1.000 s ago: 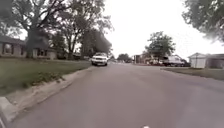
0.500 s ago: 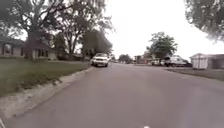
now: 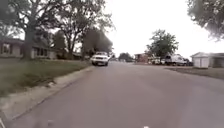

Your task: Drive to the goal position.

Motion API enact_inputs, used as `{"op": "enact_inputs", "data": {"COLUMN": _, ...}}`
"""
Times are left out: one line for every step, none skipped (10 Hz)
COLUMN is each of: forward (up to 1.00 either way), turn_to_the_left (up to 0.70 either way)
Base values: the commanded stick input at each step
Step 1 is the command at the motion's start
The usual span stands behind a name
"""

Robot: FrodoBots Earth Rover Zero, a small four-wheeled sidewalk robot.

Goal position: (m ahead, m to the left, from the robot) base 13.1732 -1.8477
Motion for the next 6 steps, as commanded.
{"op": "enact_inputs", "data": {"forward": 0.7, "turn_to_the_left": 0.0}}
{"op": "enact_inputs", "data": {"forward": 0.7, "turn_to_the_left": 0.0}}
{"op": "enact_inputs", "data": {"forward": 0.7, "turn_to_the_left": 0.0}}
{"op": "enact_inputs", "data": {"forward": 0.7, "turn_to_the_left": 0.0}}
{"op": "enact_inputs", "data": {"forward": 0.7, "turn_to_the_left": 0.0}}
{"op": "enact_inputs", "data": {"forward": 0.7, "turn_to_the_left": 0.0}}
